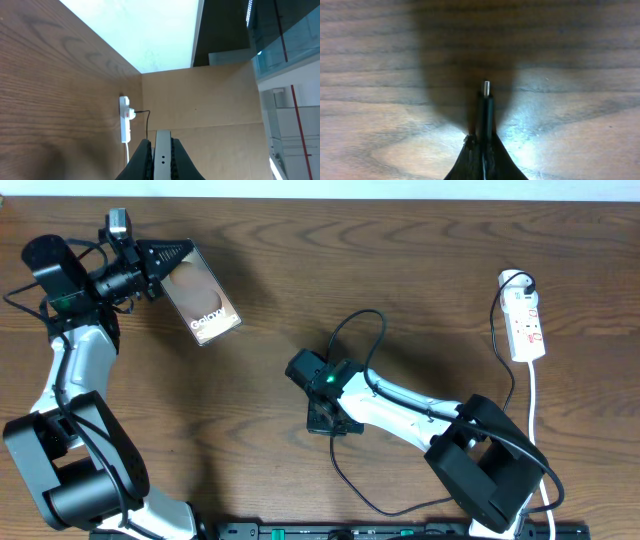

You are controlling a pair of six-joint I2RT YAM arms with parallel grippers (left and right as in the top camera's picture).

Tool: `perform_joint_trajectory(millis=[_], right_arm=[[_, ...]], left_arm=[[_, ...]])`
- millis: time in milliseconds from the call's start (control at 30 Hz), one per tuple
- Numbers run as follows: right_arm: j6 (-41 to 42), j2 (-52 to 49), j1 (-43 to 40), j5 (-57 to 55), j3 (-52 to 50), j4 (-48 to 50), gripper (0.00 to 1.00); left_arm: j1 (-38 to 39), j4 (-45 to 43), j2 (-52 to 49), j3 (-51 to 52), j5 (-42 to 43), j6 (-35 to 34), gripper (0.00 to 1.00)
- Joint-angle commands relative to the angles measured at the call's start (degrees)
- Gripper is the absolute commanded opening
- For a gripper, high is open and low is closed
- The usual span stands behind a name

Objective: Plug charger to phone and switch on socket

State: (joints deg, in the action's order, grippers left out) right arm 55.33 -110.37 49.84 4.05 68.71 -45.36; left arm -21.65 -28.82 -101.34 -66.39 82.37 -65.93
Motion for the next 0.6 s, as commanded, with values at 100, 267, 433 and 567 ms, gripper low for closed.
perform_joint_trajectory(millis=[100,267,433,567], right_arm=[[0.37,-1.20,-0.70,-0.50,-0.24,0.55,0.18],[0.37,-1.20,-1.11,-0.76,-0.24,0.61,0.39],[0.37,-1.20,-1.11,-1.18,-0.24,0.83,0.30],[0.37,-1.20,-1.11,-2.08,-0.24,1.29,0.11]], left_arm=[[-0.31,-0.46,1.38,-1.22,0.72,-0.04,0.07],[-0.31,-0.44,1.38,-1.22,0.74,-0.07,0.08],[-0.31,-0.46,1.38,-1.22,0.72,-0.07,0.07],[-0.31,-0.46,1.38,-1.22,0.55,-0.04,0.07]])
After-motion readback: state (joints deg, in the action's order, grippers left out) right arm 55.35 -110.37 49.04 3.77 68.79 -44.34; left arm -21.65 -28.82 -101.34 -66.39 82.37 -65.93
